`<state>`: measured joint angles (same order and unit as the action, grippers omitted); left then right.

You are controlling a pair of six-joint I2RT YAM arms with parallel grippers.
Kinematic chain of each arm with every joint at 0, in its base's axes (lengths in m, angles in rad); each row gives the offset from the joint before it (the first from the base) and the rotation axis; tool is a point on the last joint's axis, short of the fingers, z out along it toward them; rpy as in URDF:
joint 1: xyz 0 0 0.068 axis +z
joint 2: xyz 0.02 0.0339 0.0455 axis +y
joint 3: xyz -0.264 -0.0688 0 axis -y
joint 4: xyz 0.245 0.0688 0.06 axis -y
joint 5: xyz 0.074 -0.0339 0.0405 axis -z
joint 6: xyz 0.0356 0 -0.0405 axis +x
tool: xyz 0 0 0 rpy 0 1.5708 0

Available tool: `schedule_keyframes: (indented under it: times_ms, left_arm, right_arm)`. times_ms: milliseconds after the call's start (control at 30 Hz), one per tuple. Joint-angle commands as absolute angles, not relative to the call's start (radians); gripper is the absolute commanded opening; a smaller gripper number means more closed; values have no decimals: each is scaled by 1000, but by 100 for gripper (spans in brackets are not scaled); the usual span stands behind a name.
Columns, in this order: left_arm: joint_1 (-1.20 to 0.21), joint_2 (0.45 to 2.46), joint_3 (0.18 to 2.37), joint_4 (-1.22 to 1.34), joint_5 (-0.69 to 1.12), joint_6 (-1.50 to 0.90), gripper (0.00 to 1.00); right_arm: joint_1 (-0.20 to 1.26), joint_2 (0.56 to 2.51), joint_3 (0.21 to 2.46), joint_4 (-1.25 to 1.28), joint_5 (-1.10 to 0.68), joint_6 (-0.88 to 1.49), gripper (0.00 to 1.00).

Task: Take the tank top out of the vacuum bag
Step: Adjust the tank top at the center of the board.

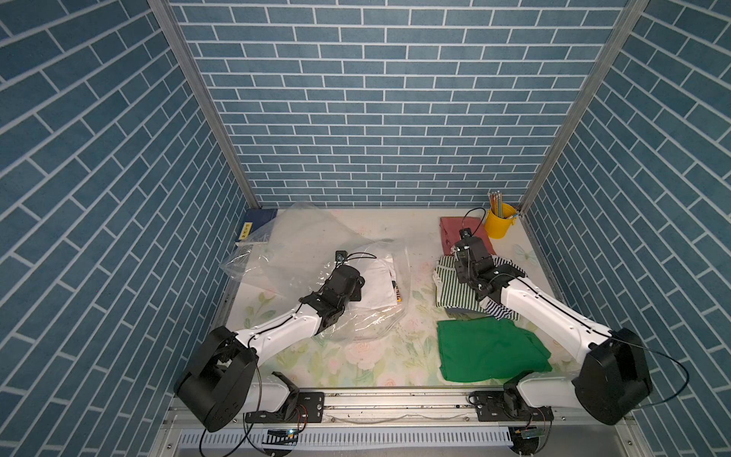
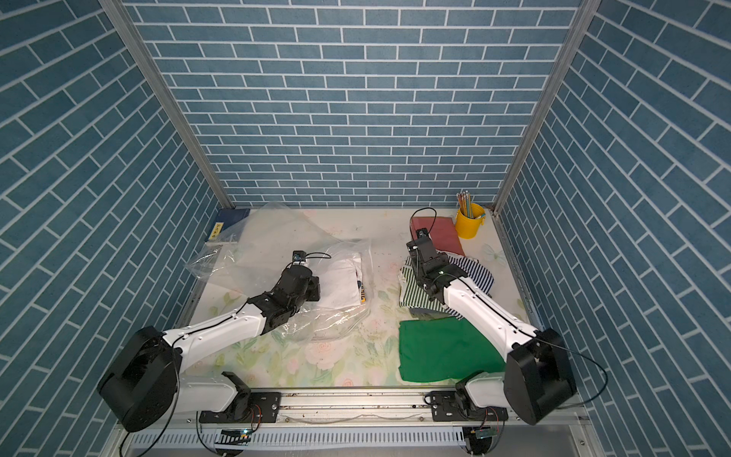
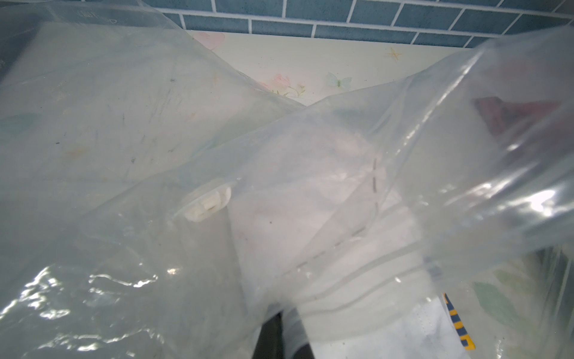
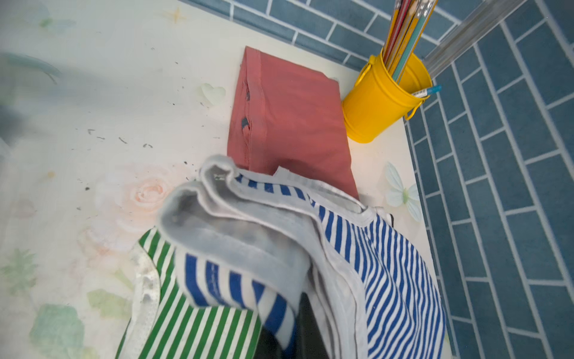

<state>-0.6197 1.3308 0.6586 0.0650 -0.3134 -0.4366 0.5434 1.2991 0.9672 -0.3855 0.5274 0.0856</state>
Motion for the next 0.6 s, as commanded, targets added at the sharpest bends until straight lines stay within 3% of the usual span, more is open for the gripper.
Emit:
schedule_keyframes:
  times_ms: [0,400,433,467,500,567]
  left_arm:
    - [-612,1315,654,45,-330,-431,0]
    - [-612,1344,670,56,-307,-433,0]
    - [-612,1347,673,57,-305,-433,0]
    - [-613,1351,676,57,-303,-432,0]
    - [-612,1353,680,56,-303,-432,0]
    - [-612,1356,686,52,-304,-431,0]
  right_arm:
    - [555,1245,933,-344,440,-17,0]
    - [560,1177,860,-379,109,-25,0]
    - [560,1189,856,-383,86,-25,4]
    - [560,1207,855,-396,66,-29,12]
    - [560,1224,859,-411,60,-31,28]
    - [559,1243,865,-427,113,-21,66]
